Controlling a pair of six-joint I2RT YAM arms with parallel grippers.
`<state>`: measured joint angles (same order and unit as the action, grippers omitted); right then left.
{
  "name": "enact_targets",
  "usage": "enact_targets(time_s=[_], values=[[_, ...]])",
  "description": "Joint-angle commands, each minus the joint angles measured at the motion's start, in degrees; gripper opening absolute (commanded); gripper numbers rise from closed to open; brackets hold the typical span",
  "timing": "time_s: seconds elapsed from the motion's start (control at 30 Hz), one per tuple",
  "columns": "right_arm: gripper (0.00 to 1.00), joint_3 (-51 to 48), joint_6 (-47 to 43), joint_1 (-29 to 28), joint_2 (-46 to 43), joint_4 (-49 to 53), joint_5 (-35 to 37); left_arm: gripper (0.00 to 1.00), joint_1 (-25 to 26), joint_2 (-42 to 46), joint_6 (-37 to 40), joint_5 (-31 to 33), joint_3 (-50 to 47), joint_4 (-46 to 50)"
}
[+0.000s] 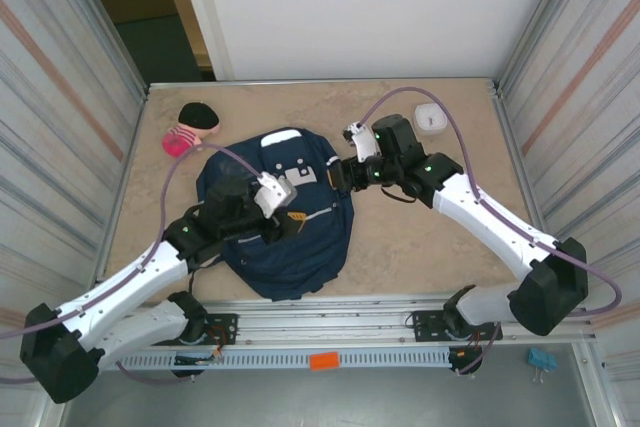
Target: Pack the student bag
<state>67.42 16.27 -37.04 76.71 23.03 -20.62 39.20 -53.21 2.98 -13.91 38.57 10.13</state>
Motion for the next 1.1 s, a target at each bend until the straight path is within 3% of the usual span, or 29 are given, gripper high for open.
enact_targets(time_s=[0.0,0.1,0.23,0.47,0.63,0.8,0.9,1.07], values=[[0.32,0.1,5.2,-2.5,3.2,-3.1,-0.4,0.56,-2.5,-0.3,-17.7,7.7,2.3,7.5],[0.35,-1.6,8.2,-5.3,7.0,-6.4,-0.8,0.55,-3.6,-0.2,-22.9,8.4,-0.1,10.0],[0.39,-9.1,14.2,-6.9,10.8,-11.5,5.1,0.54,-5.5,0.8,-28.8,9.6,-6.0,11.8],[0.37,-21.3,22.3,-8.8,20.7,-22.2,8.8,0.46,-9.6,-2.4,-35.0,9.0,-17.6,9.6],[0.37,-21.7,22.6,-9.8,21.4,-21.1,12.0,0.46,-9.8,-5.3,-36.2,9.9,-17.4,9.1],[0.45,-13.8,16.6,-9.7,12.9,-10.9,16.6,0.54,-11.1,-1.6,-38.1,11.2,-10.4,13.3],[0.47,-8.3,13.2,-8.2,8.9,-9.3,19.2,0.61,-16.1,0.3,-41.9,10.0,-4.6,16.2],[0.46,-1.8,13.3,-2.8,11.6,-16.3,13.2,0.62,-28.7,-3.2,-43.2,-1.5,0.4,13.8]])
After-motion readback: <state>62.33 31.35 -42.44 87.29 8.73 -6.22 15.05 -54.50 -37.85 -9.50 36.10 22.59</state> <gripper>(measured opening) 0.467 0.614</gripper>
